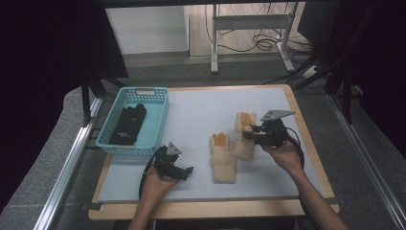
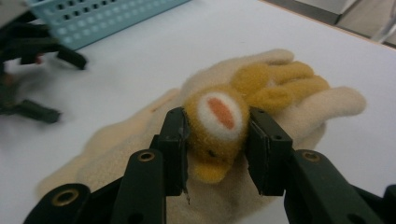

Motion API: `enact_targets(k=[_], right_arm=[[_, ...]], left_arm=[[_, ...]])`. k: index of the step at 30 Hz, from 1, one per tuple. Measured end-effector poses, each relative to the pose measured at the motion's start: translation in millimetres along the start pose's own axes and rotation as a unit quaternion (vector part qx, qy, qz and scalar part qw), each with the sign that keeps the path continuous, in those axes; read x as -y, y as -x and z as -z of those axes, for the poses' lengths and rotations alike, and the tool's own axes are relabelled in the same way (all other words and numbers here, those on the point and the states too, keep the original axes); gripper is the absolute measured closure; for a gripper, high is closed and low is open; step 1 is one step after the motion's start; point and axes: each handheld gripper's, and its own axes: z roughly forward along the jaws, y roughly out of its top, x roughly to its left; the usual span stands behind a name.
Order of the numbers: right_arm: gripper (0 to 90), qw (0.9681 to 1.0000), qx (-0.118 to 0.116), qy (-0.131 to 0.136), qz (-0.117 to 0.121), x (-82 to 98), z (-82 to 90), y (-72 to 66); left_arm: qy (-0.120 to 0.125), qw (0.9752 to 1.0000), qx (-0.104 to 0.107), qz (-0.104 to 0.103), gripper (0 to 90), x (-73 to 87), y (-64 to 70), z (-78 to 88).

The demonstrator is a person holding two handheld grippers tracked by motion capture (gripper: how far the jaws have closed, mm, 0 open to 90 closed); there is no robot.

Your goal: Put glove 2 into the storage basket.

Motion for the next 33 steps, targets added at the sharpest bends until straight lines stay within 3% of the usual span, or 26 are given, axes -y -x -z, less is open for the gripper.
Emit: enact_targets(k=[4, 10, 15, 20, 24, 27, 33], right_arm=[[60.6, 0.9995, -0.026, -0.009, 0.016, -0.8, -2.0, -23.2], [60.6, 0.9968, -0.063, -0.031, 0.038, -0.3, -24.3, -52.8], [60.4, 0.9946, -0.063, -0.063, 0.055, 5.1, -49.2, -69.0], [58.3, 0.9935, -0.06, -0.083, 0.05, 16.5, -65.4, -71.3], [49.1, 0.9947, -0.062, -0.074, 0.037, 22.6, -71.6, -70.8], [41.0, 0.9952, -0.061, -0.068, 0.034, 19.5, -67.4, -67.8], [40.1, 0.9982, -0.039, -0.042, 0.017, 17.0, -43.8, -47.8]], left_arm=[[0.0, 1.0, 0.0, 0.0, 0.1, 0.0, 0.0, 0.0], [0.0, 1.0, 0.0, 0.001, 0.2, 0.1, 0.2, 0.0], [0.0, 1.0, 0.0, 0.0, 0.2, 0.0, 0.0, 0.1], [0.0, 1.0, 0.0, 0.001, 0.1, 0.1, 0.2, 0.0], [0.0, 1.0, 0.0, 0.001, 0.1, 0.1, 0.3, 0.0], [-0.001, 1.0, 0.0, 0.0, 0.2, 0.1, 0.1, 0.1], [-0.003, 1.0, 0.0, -0.002, 0.2, -0.1, -0.3, 0.5]])
